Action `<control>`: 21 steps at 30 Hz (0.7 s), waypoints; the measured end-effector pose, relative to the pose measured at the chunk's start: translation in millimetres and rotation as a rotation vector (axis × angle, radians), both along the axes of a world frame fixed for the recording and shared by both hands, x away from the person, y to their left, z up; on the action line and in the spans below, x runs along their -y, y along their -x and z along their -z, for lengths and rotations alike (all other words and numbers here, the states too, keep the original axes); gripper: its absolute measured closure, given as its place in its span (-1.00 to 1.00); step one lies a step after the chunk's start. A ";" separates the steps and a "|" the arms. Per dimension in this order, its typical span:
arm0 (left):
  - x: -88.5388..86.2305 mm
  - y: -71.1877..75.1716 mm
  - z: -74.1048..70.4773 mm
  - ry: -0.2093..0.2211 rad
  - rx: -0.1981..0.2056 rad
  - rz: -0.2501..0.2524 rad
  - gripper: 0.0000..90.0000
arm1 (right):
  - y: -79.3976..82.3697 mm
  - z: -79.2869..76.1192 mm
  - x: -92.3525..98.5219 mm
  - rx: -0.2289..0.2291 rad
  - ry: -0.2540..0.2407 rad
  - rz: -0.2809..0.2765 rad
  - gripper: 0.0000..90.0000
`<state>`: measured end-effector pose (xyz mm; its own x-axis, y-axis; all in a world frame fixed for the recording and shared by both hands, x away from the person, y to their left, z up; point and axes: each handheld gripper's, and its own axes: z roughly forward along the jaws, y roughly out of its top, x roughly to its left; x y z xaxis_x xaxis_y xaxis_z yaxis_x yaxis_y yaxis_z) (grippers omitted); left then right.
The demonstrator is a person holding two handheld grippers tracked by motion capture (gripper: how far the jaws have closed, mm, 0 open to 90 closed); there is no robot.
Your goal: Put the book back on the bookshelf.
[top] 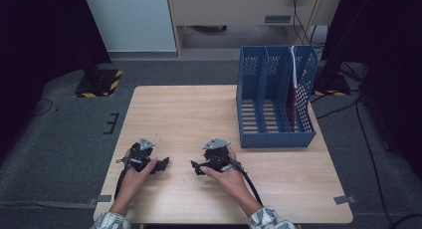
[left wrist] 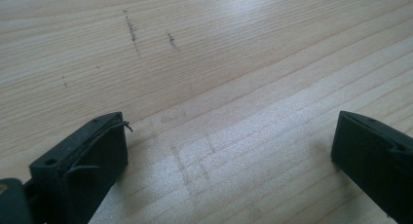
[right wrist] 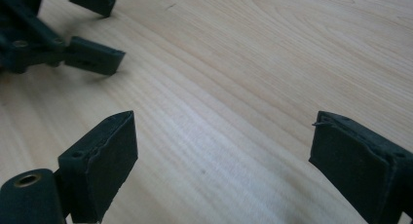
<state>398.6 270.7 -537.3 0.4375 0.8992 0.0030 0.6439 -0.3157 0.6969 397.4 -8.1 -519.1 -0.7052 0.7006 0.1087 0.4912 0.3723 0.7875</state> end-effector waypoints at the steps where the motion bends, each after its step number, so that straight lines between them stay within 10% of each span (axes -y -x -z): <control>1: 0.0 0.0 -0.1 0.000 -0.001 0.001 -1.00 | -3.1 1.6 -1.7 -0.005 0.006 0.006 -0.78; 21: 0.4 -1.1 -0.1 -0.002 -0.001 0.004 -1.00 | -17.2 20.3 -13.6 -0.019 0.155 0.097 -0.88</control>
<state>399.7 270.2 -537.2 0.4407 0.8976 0.0041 0.6434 -0.3190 0.6959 414.6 5.5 -539.4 -0.6324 0.7746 0.0068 0.5451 0.4387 0.7144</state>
